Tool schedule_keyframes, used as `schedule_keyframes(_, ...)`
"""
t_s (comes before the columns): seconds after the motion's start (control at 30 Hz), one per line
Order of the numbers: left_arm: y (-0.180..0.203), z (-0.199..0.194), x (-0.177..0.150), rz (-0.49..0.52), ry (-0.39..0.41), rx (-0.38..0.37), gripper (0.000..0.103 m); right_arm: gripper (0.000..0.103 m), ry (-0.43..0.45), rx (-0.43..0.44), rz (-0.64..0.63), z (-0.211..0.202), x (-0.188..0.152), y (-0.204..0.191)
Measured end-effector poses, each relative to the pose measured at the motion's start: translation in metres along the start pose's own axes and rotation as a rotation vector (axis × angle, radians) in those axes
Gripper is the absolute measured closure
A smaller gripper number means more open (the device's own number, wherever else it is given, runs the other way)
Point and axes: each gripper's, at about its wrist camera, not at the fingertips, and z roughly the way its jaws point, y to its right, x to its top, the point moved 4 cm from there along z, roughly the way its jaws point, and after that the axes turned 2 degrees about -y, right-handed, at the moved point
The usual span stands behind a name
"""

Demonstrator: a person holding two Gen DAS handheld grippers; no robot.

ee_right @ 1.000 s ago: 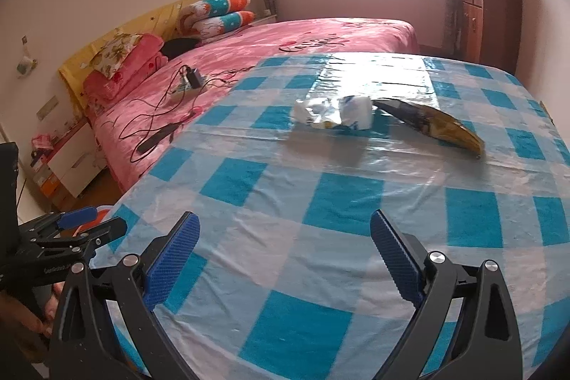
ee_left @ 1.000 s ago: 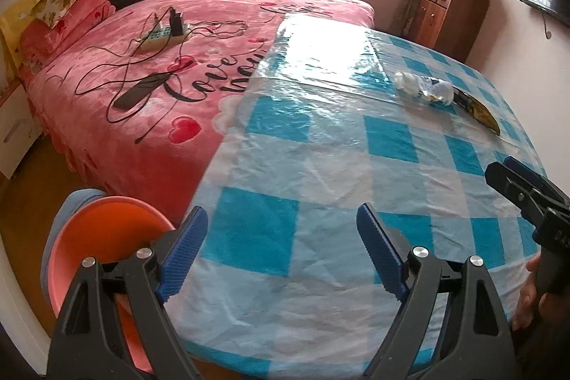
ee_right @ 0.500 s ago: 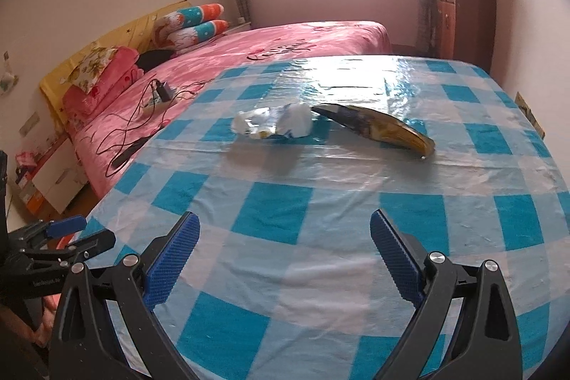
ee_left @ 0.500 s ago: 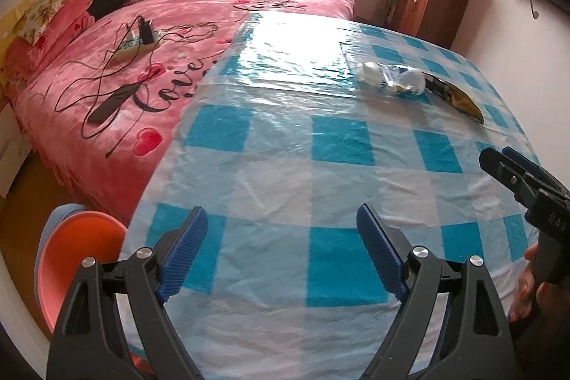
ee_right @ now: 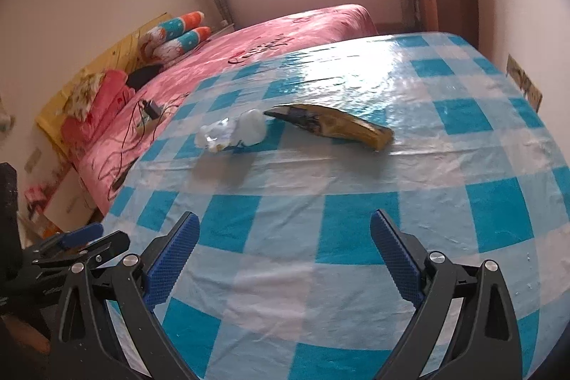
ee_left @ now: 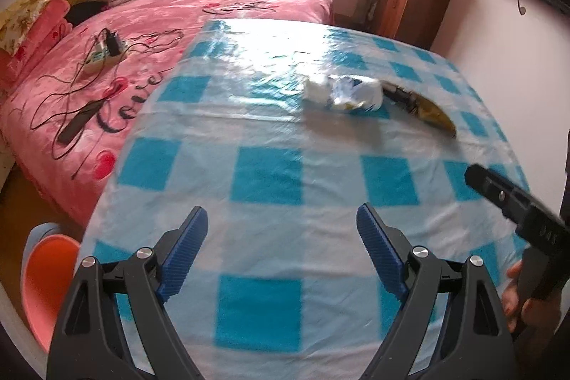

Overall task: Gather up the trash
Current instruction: 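Grasp the white plastic bottle with left tool while right tool approaches the yellow wrapper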

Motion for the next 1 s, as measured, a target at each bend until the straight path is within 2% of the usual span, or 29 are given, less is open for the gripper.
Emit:
schedule_keyframes(0.1, 0.013, 0.006, 0.011, 0.002, 0.0, -0.016, 0.017, 0.008, -0.009, 0.034, 0.048, -0.002, 0.005, 0.013)
schedule_keyframes(0.23, 0.034, 0.016, 0.029, -0.013, -0.012, -0.077, 0.017, 0.008, -0.011, 0.058, 0.101, -0.004, 0.01, 0.03)
schedule_keyframes(0.5, 0.057, 0.049, 0.063, -0.163, -0.055, -0.219, 0.017, 0.008, 0.0, 0.093, 0.172, -0.011, 0.016, 0.055)
schedule_keyframes(0.8, 0.053, 0.094, 0.097, -0.33, -0.078, -0.223, 0.017, 0.008, 0.011, 0.1, 0.238, -0.016, 0.016, 0.082)
schedule_keyframes(1.0, 0.052, 0.123, 0.118, -0.344, -0.091, -0.175, 0.017, 0.008, 0.009, 0.13, 0.29, -0.017, 0.014, 0.097)
